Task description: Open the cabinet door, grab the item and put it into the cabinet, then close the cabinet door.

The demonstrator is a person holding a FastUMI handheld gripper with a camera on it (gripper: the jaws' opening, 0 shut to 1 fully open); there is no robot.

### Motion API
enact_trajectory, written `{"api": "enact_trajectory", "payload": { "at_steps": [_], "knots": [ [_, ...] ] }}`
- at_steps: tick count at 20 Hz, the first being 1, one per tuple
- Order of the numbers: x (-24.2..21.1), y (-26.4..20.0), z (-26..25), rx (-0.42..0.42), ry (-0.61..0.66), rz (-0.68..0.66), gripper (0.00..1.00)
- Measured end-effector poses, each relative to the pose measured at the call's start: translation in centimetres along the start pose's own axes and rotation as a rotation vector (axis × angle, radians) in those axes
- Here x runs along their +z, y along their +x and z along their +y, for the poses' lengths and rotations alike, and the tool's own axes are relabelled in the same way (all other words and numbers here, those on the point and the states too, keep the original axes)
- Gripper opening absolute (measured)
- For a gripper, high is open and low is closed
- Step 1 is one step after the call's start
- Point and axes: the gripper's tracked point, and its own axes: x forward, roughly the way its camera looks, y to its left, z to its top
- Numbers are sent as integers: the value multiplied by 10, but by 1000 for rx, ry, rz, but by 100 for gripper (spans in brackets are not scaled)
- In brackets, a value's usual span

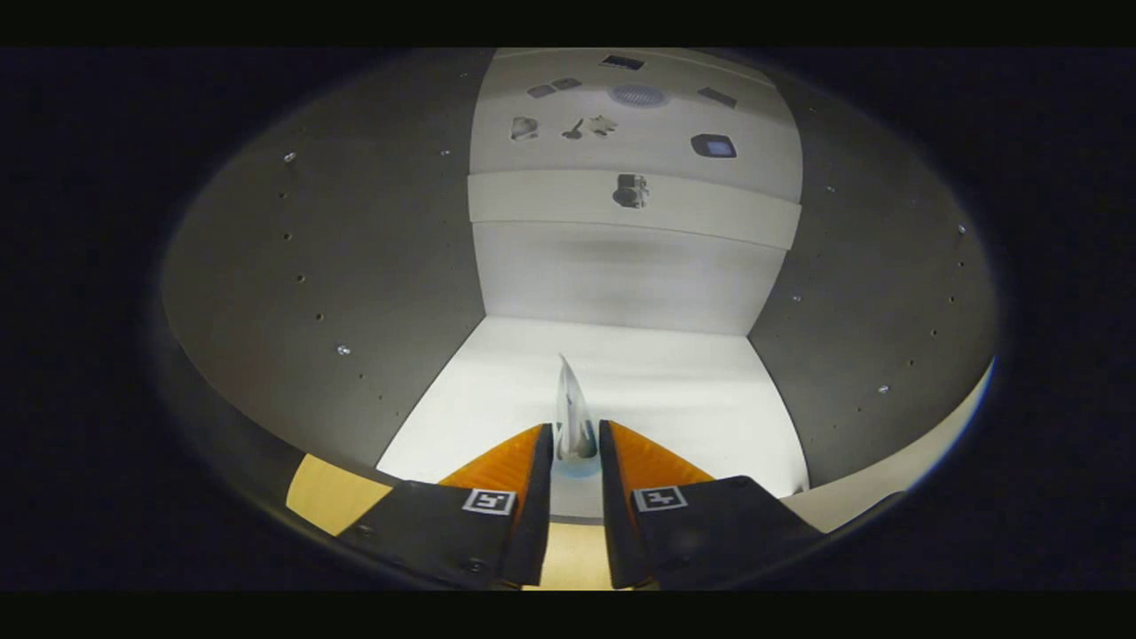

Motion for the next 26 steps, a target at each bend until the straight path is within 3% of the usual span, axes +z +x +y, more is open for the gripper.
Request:
{"api": "enact_trajectory", "payload": {
  "at_steps": [2,3,6,10,17,26],
  "knots": [
    [0,-1,-5,-13,-12,-19,53],
    [2,-2,-3,-13,-8,-34,66],
    [5,-14,1,5,25,-74,91],
    [3,-45,3,17,20,-142,93],
    [-17,-153,31,84,32,-369,93],
    [-128,-268,49,124,87,-513,93]
  ]
}}
